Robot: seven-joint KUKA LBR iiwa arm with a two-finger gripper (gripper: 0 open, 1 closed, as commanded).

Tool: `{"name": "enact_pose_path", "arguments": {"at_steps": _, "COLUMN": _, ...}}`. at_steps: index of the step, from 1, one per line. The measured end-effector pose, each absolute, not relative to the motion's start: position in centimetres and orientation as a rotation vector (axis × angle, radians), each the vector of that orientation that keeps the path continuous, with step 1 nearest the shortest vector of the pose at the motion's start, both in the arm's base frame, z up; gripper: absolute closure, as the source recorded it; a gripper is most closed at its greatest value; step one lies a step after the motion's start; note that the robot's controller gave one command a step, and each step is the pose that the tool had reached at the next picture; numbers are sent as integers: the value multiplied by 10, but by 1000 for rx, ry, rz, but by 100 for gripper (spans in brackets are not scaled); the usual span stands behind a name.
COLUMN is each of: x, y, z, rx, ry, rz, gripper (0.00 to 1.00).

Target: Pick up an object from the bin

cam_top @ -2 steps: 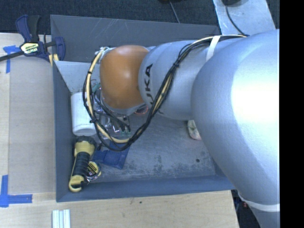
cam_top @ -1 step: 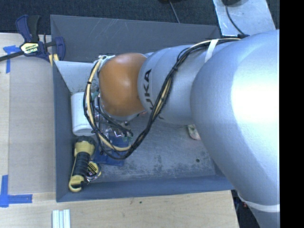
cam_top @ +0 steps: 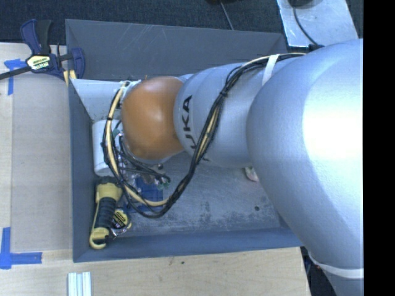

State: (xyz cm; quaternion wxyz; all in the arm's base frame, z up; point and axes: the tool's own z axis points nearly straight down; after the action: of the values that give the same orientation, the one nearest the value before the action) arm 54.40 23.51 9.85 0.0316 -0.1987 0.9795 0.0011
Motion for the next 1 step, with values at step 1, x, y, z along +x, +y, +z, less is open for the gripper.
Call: {"name": "enact_pose_path", "arguments": {"at_steps": 1, "x": 538, "y": 238, "z": 97, "rx": -650, "ry": 3003, "rz": 7, "gripper": 0}}
